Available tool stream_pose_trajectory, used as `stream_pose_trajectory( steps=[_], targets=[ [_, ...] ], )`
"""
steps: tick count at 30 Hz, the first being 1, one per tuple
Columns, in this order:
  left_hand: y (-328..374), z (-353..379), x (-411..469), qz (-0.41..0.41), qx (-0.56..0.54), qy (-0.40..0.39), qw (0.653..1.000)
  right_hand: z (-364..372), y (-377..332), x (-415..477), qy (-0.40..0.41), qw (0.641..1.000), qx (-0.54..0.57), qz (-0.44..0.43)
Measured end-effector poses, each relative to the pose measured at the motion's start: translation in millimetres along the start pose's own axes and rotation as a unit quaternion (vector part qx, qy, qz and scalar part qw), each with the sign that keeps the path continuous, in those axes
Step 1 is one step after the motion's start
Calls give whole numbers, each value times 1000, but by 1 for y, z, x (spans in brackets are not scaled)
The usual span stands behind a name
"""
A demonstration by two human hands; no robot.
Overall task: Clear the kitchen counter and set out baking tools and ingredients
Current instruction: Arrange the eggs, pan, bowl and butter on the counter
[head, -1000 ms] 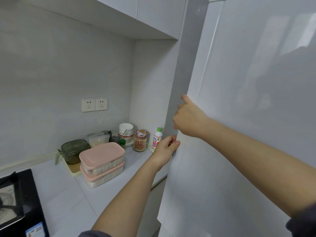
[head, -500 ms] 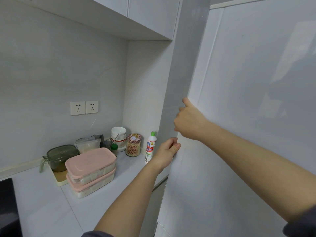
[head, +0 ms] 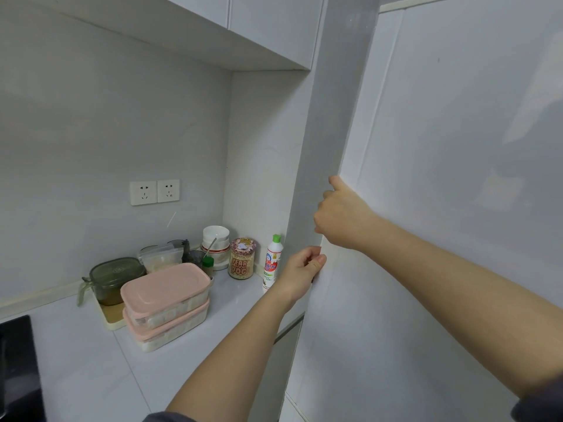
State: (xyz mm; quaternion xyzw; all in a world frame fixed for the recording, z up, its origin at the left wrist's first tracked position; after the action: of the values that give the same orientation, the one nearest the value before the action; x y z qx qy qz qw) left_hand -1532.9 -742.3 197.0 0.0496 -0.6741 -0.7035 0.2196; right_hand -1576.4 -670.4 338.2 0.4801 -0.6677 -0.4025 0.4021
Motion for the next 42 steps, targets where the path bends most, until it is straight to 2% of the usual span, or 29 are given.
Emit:
stream_pose_trajectory(
  steps=[3,5,6,8,10,13,16,19,26,35,38,42],
  targets=[
    [2,-8,-18,-12,18,39,999,-6,0,-3,2,998,50,23],
    [6,-24,-34,3,45,90,995,-16,-3,-5,39,983,173,56],
    [9,-35,-42,16,63,120,991,-22,-7,-7,61,963,252,74],
    [20,-57,-64,45,108,178,977,-34,-18,-9,108,906,393,110],
    [35,-77,-92,78,153,216,961,-48,-35,-9,159,849,485,135],
    [60,-105,-148,103,227,257,934,-79,-67,-7,234,738,615,148],
    [76,-127,-203,98,283,292,908,-117,-99,-6,259,652,700,135],
    [90,-147,-271,98,314,342,880,-167,-132,-11,282,588,751,102],
    [124,-177,-434,86,348,483,799,-306,-214,-36,268,505,820,-34],
    [158,-194,-664,35,345,600,721,-503,-314,-108,211,392,883,-147],
    [166,-199,-733,24,348,637,687,-562,-346,-132,193,367,891,-186],
    [180,-207,-813,20,328,686,649,-636,-377,-157,188,354,886,-233]
  ],
)
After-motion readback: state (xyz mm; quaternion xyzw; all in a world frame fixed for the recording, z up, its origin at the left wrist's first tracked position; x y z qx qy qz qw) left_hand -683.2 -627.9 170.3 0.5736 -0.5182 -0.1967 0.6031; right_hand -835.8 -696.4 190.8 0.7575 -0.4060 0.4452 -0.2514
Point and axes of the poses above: each hand's wrist, its own x-axis towards the middle knuckle, its own z-axis out of the palm, y = z × x, the point moved 1 cm from there along x, towards the middle knuckle, and after that the axes turned 4 degrees about -x, right-handed, at the moved point
